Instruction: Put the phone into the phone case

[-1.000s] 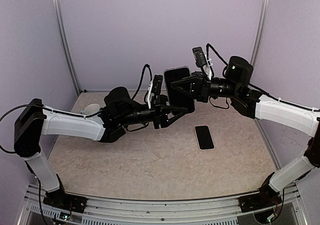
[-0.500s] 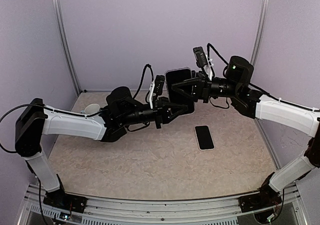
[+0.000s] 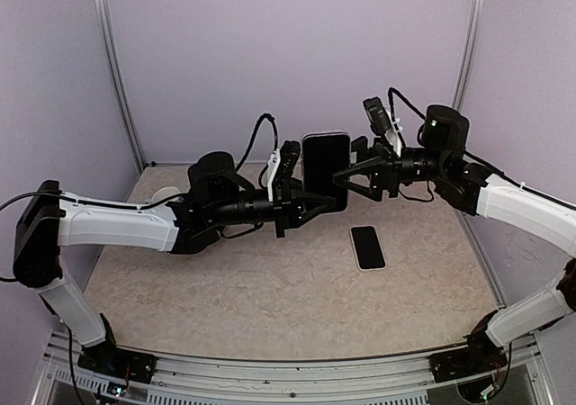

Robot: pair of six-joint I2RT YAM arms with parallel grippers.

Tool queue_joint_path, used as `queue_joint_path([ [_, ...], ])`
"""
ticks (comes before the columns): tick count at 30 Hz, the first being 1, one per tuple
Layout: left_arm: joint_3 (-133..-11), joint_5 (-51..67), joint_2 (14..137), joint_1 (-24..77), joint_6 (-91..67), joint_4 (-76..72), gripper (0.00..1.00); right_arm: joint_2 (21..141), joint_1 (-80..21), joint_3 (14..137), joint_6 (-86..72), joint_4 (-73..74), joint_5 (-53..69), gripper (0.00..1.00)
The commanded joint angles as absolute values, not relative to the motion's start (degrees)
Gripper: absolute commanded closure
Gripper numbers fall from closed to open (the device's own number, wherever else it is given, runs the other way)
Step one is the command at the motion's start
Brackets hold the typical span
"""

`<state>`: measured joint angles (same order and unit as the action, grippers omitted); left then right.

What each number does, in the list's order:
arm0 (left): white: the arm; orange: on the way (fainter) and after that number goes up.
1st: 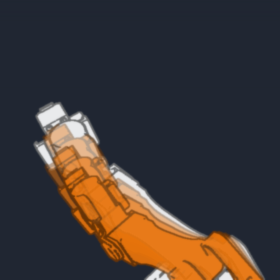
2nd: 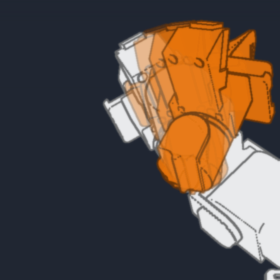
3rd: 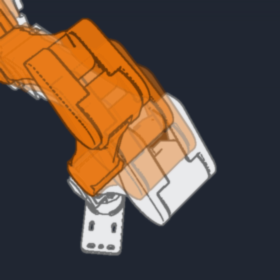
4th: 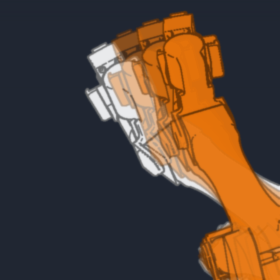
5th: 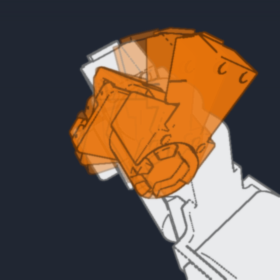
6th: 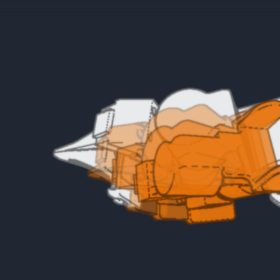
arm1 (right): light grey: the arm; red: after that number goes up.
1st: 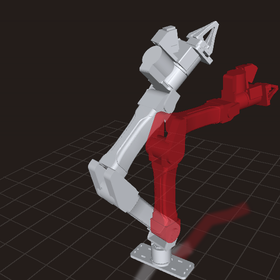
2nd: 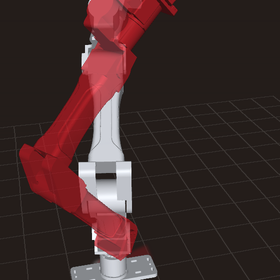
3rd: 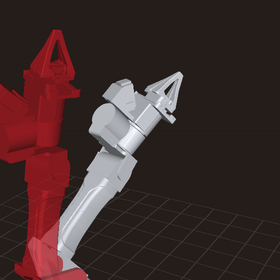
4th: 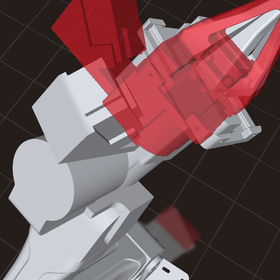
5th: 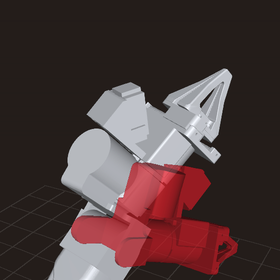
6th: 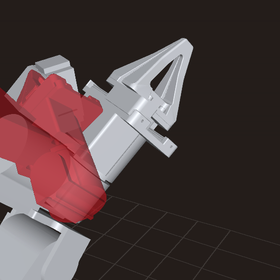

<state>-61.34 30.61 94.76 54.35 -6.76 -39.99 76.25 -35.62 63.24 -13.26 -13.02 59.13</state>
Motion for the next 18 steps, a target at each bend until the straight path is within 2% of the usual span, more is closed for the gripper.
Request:
queue_joint_path([
  [1,-63.24,33.28,93.8,55.96,-0.32,-37.31,1.0,74.62,-35.42,64.01,-12.35,-14.69,62.41,0.27],
  [4,-63.37,33.19,94.07,56.46,-0.18,-36.82,1.0,75.29,-35.41,64.54,-11.93,-14.09,62.9,0.3],
  [9,-63.57,32.99,94.43,56.68,1.22,-36.54,1.0,74.91,-35.42,63.09,-13.26,-16.55,64.68,0.61],
  [10,-63.69,33.09,94.72,56.69,1.31,-36.26,1.0,74.77,-35.36,62.91,-13.73,-17.01,65.02,0.62],
  [12,-63.72,33.14,94.98,56.69,1.46,-35.94,1.0,74.31,-35.42,62.89,-14.2,-17.58,65.49,0.55],
  [13,-63.7,33.1,95.07,56.69,1.41,-35.79,1.0,74.28,-35.38,62.88,-14.35,-17.65,65.82,0.54],
  [14,-63.72,33.2,95.09,56.69,1.45,-35.77,1.0,74.26,-35.37,63.02,-14.29,-17.35,65.61,0.58],
  [16,-63.96,33.07,95.11,56.77,1.47,-35.58,1.0,74.35,-35.4,63.29,-13.76,-15.9,64.17,0.78],
  [17,-64.04,33.03,95.1,56.78,1.54,-35.48,1.0,74.31,-35.37,63.36,-13.22,-15.02,63.6,0.94],
  [18,-64.07,32.96,95.13,56.77,1.58,-35.42,1.0,74.21,-35.4,63.3,-12.71,-14.27,63.21,1.0],
])
